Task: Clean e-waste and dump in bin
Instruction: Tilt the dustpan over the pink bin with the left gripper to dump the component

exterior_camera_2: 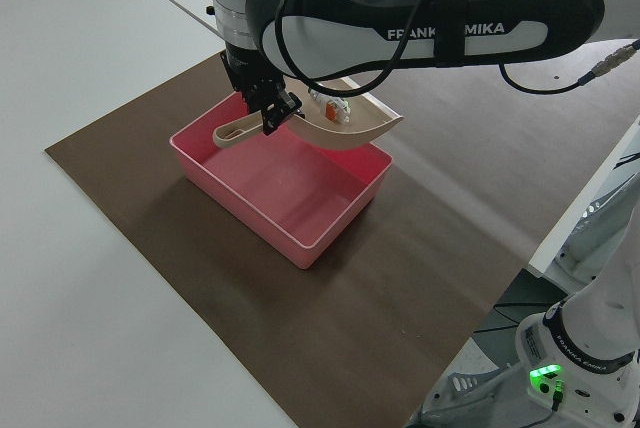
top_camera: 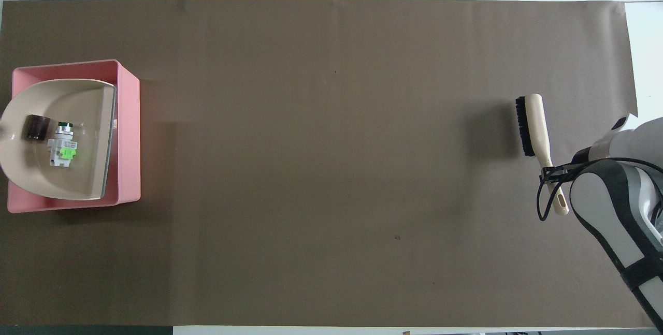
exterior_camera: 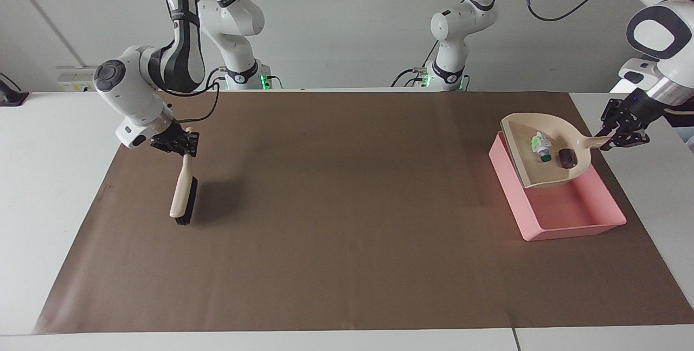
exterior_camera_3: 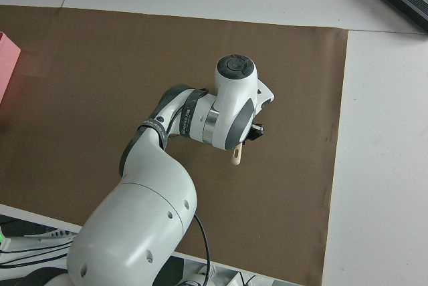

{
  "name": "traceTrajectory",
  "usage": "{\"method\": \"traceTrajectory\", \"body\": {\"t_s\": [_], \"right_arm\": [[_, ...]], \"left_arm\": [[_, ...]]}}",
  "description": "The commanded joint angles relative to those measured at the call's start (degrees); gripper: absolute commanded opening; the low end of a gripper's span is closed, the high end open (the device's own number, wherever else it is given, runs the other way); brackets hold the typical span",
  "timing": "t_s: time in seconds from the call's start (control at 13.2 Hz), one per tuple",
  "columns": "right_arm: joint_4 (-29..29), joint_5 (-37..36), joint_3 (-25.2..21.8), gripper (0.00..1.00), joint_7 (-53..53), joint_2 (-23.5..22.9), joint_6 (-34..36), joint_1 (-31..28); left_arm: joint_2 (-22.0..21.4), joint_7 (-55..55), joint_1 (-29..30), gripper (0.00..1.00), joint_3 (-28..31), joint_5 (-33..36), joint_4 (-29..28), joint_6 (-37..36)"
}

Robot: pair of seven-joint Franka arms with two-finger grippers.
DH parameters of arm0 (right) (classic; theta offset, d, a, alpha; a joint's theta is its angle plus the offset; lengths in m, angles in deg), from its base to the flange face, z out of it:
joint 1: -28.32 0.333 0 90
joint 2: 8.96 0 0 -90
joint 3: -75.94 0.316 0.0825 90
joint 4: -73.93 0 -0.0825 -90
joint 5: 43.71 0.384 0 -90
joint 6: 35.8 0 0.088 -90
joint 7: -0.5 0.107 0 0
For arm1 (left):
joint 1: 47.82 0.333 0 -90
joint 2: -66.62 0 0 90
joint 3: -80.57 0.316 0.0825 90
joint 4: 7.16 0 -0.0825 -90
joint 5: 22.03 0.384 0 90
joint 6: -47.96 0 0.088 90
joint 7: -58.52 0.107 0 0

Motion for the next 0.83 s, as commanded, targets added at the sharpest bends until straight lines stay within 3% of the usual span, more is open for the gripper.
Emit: {"method": "traceTrajectory", "body": {"t_s": [0.0, 0.3, 0.76], "right_arm": [[-1.41, -3.96, 0.42, 0.0, 0.16, 0.84, -0.68, 0.62], [-1.5, -4.31, 0.42, 0.0, 6.11, 0.66, -1.12, 0.53], [-3.95, -4.75, 0.42, 0.02, 6.31, 1.28, -3.75, 0.62]], "left_arm": [[1.77, 1.96, 0.32, 0.0, -0.11, 4.79, 2.9, 1.2], [2.47, 0.21, 0.15, 0.0, 0.77, 12.34, 2.81, 6.74], [2.65, -11.48, -4.06, 0.0, 0.69, 28.17, 2.9, 7.81]]}}
